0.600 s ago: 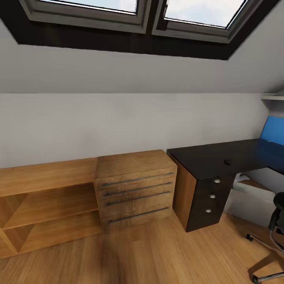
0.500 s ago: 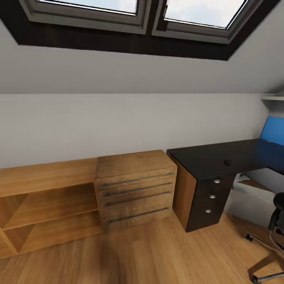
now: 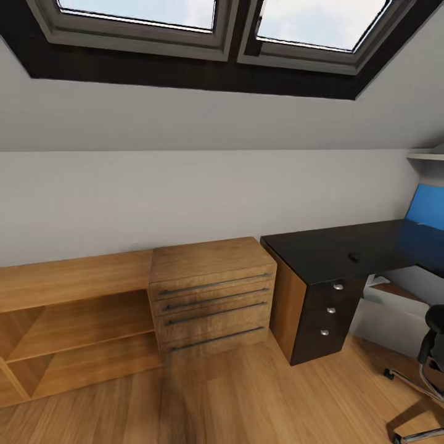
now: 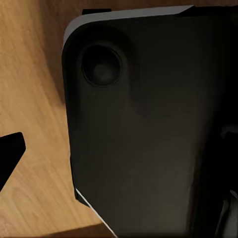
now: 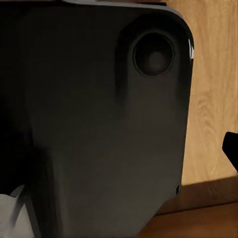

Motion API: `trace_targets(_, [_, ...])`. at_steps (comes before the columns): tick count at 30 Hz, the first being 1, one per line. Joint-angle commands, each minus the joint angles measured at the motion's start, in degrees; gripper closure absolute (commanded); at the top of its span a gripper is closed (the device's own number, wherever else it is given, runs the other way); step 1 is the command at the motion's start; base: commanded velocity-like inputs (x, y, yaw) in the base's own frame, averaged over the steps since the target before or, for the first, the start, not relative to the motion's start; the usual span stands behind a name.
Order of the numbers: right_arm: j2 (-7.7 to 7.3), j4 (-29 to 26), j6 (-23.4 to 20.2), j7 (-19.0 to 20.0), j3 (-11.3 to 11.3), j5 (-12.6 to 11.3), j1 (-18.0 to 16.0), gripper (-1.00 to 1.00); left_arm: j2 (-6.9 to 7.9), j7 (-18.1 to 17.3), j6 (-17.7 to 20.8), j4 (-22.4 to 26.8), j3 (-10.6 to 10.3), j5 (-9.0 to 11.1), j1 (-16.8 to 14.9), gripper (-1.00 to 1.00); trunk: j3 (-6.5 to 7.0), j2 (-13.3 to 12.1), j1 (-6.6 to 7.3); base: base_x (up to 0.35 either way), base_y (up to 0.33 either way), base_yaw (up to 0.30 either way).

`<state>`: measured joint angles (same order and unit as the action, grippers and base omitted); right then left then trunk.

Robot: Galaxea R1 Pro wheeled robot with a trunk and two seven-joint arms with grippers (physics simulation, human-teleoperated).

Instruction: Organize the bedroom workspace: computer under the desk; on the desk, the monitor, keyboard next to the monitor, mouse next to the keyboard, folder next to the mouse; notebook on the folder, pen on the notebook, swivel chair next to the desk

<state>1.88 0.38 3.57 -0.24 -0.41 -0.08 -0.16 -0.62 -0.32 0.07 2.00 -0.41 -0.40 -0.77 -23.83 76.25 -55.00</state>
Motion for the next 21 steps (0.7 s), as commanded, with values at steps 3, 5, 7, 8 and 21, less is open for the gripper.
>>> trace_targets(3, [-0.03,-0.29,1.21,-0.06,0.04,-0.04,-0.02,-1.0,0.0,0.01,0.02,0.02,-0.02,-0.04,-0.02,-1.0,0.5,-1.19,0.67,0.0,0.0,0.0])
trace_targets(5, [0.02,-0.4,1.85,-0.08,0.0,-0.09,-0.02,-1.0,0.0,0.03,0.02,0.02,0.01,-0.04,-0.02,-1.0,0.86,-1.99,1.11,0.0,0.0,0.0])
trace_targets(7, [0.07,-0.72,2.49,-0.14,-0.07,-0.14,-0.02,-1.0,0.05,0.06,-0.01,0.12,0.05,-0.01,-0.02,-1.0,1.21,-2.79,1.54,0.0,0.0,0.0])
trace_targets(8, [0.06,-1.05,2.81,-0.17,-0.14,-0.16,-0.02,-1.0,0.07,0.12,-0.13,0.26,0.1,0.09,-0.02,-1.0,1.39,-3.19,1.76,0.0,0.0,0.0])
trace_targets(21, [0.19,-10.63,22.9,-0.42,-0.44,-0.73,-0.02,-1.0,0.08,0.3,-0.31,9.8,0.19,0.28,-0.02,-1.0,3.73,-8.41,4.62,0.0,0.0,0.0])
